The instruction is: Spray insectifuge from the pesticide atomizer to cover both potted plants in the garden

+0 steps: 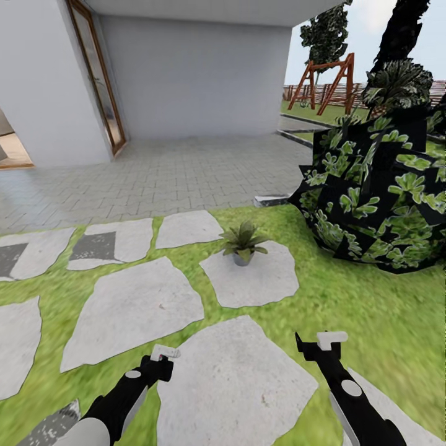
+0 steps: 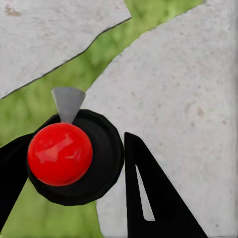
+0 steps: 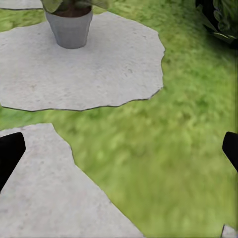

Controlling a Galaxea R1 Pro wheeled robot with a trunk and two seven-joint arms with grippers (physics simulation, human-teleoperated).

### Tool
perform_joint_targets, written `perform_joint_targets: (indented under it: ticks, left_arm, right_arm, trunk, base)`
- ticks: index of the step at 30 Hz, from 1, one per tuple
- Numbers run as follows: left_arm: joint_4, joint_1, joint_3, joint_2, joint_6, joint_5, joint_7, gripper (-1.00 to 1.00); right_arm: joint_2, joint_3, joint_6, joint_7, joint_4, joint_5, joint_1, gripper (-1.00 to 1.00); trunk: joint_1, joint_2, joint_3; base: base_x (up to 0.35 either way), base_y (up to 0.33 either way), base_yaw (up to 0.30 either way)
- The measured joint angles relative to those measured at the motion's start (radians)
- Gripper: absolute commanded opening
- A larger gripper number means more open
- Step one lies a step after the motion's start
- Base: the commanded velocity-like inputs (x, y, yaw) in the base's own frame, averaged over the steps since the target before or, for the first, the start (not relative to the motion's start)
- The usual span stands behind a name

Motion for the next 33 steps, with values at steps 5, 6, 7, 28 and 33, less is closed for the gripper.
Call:
perform_joint_targets:
  ticks: [5, 6, 7, 28, 33]
  left_arm:
    - [0.000, 0.010, -0.002, 0.003, -0.001, 0.000, 0.000, -1.00]
    - [0.000, 0.011, -0.002, 0.003, -0.001, 0.000, 0.000, -1.00]
    - [0.000, 0.011, -0.002, 0.002, -0.001, 0.000, 0.000, -1.00]
    - [0.004, 0.011, -0.003, 0.000, 0.000, 0.002, 0.000, -1.00]
    - [0.005, 0.011, -0.005, 0.000, -0.001, 0.001, 0.000, -1.00]
  right_arm:
    - [0.001, 0.000, 0.001, 0.000, -0.003, -0.001, 0.000, 1.00]
    - [0.001, 0.000, 0.001, 0.000, -0.003, -0.001, 0.000, 1.00]
    - [0.001, 0.000, 0.001, 0.000, -0.003, -0.001, 0.000, 1.00]
    - [0.002, 0.001, 0.002, 0.000, -0.001, 0.000, 0.000, 1.00]
    - [0.002, 0.001, 0.003, 0.000, -0.001, 0.000, 0.000, 1.00]
  trunk:
    - [-0.008, 0.014, 0.007]
    - [-0.008, 0.014, 0.007]
    - [-0.008, 0.014, 0.007]
    - [-0.008, 0.014, 0.029]
    - [-0.008, 0.014, 0.037]
  base:
    - [0.000, 0.000, -0.003]
    - [0.000, 0.000, 0.000]
    - [0.000, 0.000, 0.000]
    - [0.000, 0.000, 0.000]
    - [0.000, 0.000, 0.000]
